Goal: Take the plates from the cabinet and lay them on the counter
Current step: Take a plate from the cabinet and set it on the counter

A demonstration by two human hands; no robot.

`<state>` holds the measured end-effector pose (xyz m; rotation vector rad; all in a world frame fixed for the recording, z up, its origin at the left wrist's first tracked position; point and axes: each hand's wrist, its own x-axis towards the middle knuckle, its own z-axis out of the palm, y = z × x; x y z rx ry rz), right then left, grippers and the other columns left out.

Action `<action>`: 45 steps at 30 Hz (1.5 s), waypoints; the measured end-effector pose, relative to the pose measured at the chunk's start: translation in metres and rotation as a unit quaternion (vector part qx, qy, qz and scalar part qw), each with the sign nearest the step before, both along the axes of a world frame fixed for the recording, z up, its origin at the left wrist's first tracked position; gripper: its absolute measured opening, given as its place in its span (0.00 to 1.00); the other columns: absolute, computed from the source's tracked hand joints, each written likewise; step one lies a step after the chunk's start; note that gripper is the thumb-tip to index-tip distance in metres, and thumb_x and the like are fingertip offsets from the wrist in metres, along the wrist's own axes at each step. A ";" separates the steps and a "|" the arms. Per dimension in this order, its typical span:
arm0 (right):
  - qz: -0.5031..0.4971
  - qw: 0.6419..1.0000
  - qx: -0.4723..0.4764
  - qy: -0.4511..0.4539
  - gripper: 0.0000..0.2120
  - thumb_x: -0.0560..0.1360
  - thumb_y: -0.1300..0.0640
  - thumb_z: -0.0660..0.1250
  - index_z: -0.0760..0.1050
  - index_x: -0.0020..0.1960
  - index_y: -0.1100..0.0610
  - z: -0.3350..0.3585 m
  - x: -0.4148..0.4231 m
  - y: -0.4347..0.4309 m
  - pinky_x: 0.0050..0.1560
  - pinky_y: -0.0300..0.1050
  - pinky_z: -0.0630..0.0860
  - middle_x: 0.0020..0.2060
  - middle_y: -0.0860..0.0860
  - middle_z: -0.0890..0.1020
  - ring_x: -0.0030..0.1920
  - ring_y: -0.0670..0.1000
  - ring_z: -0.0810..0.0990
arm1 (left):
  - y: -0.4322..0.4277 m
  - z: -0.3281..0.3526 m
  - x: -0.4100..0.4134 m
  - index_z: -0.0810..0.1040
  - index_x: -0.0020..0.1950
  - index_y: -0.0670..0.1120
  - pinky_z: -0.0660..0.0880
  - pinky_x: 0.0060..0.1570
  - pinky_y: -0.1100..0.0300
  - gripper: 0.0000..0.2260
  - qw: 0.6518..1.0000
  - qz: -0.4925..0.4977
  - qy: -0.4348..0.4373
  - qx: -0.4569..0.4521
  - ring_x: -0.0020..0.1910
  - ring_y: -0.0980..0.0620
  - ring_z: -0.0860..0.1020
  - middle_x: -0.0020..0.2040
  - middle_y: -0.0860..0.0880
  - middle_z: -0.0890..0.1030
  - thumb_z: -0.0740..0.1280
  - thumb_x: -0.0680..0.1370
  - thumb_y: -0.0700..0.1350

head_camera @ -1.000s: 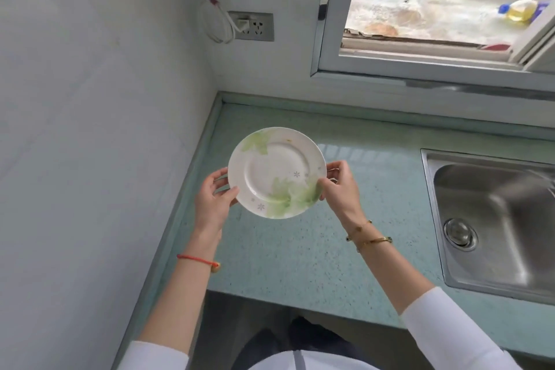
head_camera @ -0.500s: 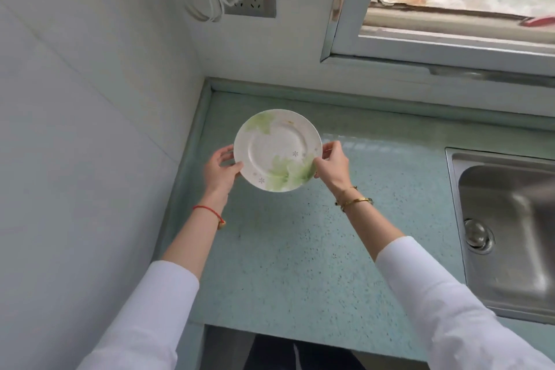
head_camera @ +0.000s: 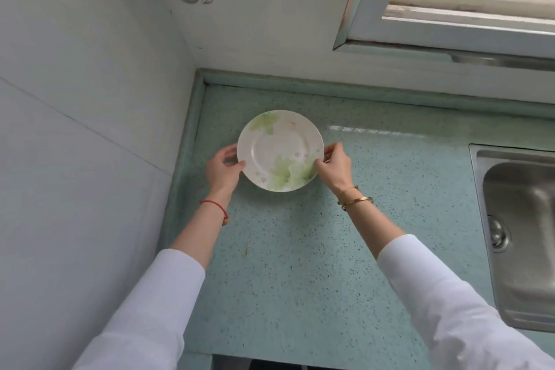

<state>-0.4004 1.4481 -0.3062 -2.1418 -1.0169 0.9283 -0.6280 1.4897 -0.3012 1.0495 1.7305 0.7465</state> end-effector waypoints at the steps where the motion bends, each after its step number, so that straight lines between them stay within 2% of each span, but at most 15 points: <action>1: 0.000 1.000 -0.001 -0.003 0.11 0.73 0.67 0.63 0.70 0.55 0.65 -0.002 0.001 0.000 0.45 0.47 0.75 0.44 0.54 0.76 0.44 0.53 0.75 | 0.001 -0.001 0.001 0.79 0.65 0.44 0.78 0.60 0.52 0.20 1.000 -0.002 0.005 0.000 0.54 0.52 0.79 0.61 0.46 0.82 0.73 0.74 0.33; 4: 0.006 1.000 -0.002 -0.015 0.11 0.73 0.67 0.64 0.71 0.55 0.65 -0.006 0.002 0.001 0.44 0.45 0.73 0.44 0.54 0.76 0.44 0.52 0.75 | 0.001 -0.004 0.001 0.79 0.65 0.44 0.78 0.56 0.56 0.20 1.000 -0.005 0.012 -0.001 0.52 0.52 0.80 0.60 0.46 0.83 0.73 0.74 0.33; 6: 0.009 1.000 -0.005 -0.022 0.12 0.73 0.67 0.64 0.71 0.55 0.65 -0.008 0.002 0.001 0.47 0.49 0.75 0.44 0.54 0.76 0.44 0.53 0.75 | 0.002 -0.006 0.000 0.80 0.65 0.44 0.78 0.55 0.58 0.20 1.000 -0.006 0.011 -0.004 0.51 0.51 0.80 0.59 0.46 0.83 0.73 0.74 0.32; 13: 0.013 0.999 -0.013 -0.028 0.12 0.72 0.67 0.65 0.71 0.55 0.66 -0.014 0.001 0.001 0.47 0.50 0.75 0.43 0.54 0.77 0.44 0.53 0.75 | 0.002 -0.011 -0.002 0.79 0.66 0.44 0.77 0.54 0.59 0.21 1.000 -0.015 0.013 -0.013 0.50 0.51 0.80 0.61 0.45 0.83 0.72 0.74 0.32; 18: 0.011 1.000 -0.013 -0.026 0.12 0.71 0.67 0.65 0.72 0.54 0.66 -0.016 0.001 0.000 0.44 0.47 0.71 0.41 0.54 0.76 0.43 0.53 0.74 | 0.000 -0.013 -0.005 0.76 0.70 0.45 0.75 0.56 0.60 0.24 0.999 -0.041 -0.001 -0.018 0.51 0.55 0.79 0.64 0.46 0.81 0.71 0.75 0.32; 22: 0.007 1.000 -0.016 -0.019 0.12 0.72 0.66 0.65 0.72 0.54 0.66 -0.016 0.002 0.000 0.45 0.46 0.71 0.42 0.53 0.76 0.43 0.52 0.74 | 0.000 -0.013 -0.005 0.75 0.71 0.44 0.76 0.60 0.58 0.23 0.999 -0.038 -0.010 -0.021 0.54 0.54 0.79 0.66 0.45 0.80 0.71 0.76 0.33; 24: 0.004 1.000 -0.018 -0.016 0.12 0.72 0.66 0.65 0.73 0.55 0.65 -0.014 0.001 -0.001 0.45 0.45 0.72 0.42 0.53 0.76 0.44 0.52 0.74 | -0.001 -0.010 -0.004 0.74 0.72 0.42 0.77 0.64 0.53 0.24 0.999 -0.029 -0.020 -0.024 0.56 0.53 0.79 0.67 0.44 0.79 0.71 0.76 0.34; 27: 0.002 1.000 -0.024 -0.017 0.12 0.74 0.64 0.65 0.73 0.57 0.65 -0.011 0.000 -0.005 0.50 0.50 0.75 0.42 0.54 0.77 0.46 0.54 0.77 | -0.004 -0.005 -0.006 0.73 0.72 0.41 0.77 0.65 0.48 0.23 0.999 -0.008 -0.027 -0.025 0.58 0.51 0.79 0.67 0.44 0.79 0.71 0.76 0.36; 32: -0.019 1.000 -0.016 -0.006 0.14 0.77 0.59 0.64 0.73 0.61 0.63 0.005 0.003 -0.023 0.50 0.47 0.74 0.39 0.49 0.76 0.45 0.53 0.76 | -0.017 0.011 -0.018 0.74 0.71 0.45 0.74 0.59 0.60 0.22 1.000 0.018 -0.005 -0.001 0.56 0.55 0.78 0.66 0.47 0.79 0.71 0.77 0.41; 35: -0.026 1.000 -0.001 0.014 0.12 0.78 0.56 0.63 0.75 0.58 0.61 0.023 0.004 -0.039 0.52 0.55 0.79 0.43 0.53 0.80 0.48 0.57 0.81 | -0.031 0.025 -0.023 0.76 0.69 0.45 0.75 0.62 0.58 0.20 0.999 0.023 -0.014 0.021 0.56 0.56 0.78 0.64 0.48 0.80 0.71 0.77 0.42; 38: -0.013 0.998 0.031 0.047 0.07 0.79 0.55 0.63 0.76 0.52 0.58 0.044 -0.002 -0.061 0.49 0.55 0.81 0.44 0.55 0.82 0.46 0.58 0.83 | -0.055 0.042 -0.027 0.76 0.68 0.46 0.76 0.61 0.60 0.19 0.998 0.025 -0.036 0.040 0.55 0.61 0.79 0.62 0.51 0.80 0.70 0.77 0.42; 40: 0.001 0.996 0.055 0.076 0.06 0.79 0.55 0.63 0.76 0.52 0.56 0.058 -0.008 -0.078 0.40 0.47 0.81 0.40 0.52 0.81 0.41 0.55 0.82 | -0.074 0.053 -0.027 0.77 0.67 0.47 0.75 0.57 0.66 0.18 0.997 0.023 -0.048 0.057 0.54 0.65 0.78 0.60 0.53 0.81 0.71 0.77 0.43; 42: 0.016 0.993 0.072 0.097 0.07 0.80 0.55 0.63 0.76 0.53 0.57 0.071 -0.016 -0.096 0.34 0.40 0.78 0.39 0.51 0.81 0.38 0.50 0.80 | -0.097 0.065 -0.026 0.77 0.67 0.47 0.75 0.54 0.69 0.17 0.995 0.022 -0.060 0.072 0.55 0.65 0.79 0.59 0.53 0.81 0.71 0.77 0.42; 45: 0.033 0.987 0.090 0.130 0.10 0.80 0.54 0.63 0.77 0.56 0.60 0.089 -0.026 -0.123 0.35 0.40 0.78 0.41 0.53 0.82 0.38 0.49 0.80 | -0.133 0.082 -0.022 0.77 0.66 0.47 0.75 0.57 0.67 0.17 0.993 0.019 -0.076 0.087 0.57 0.62 0.79 0.59 0.52 0.81 0.71 0.77 0.42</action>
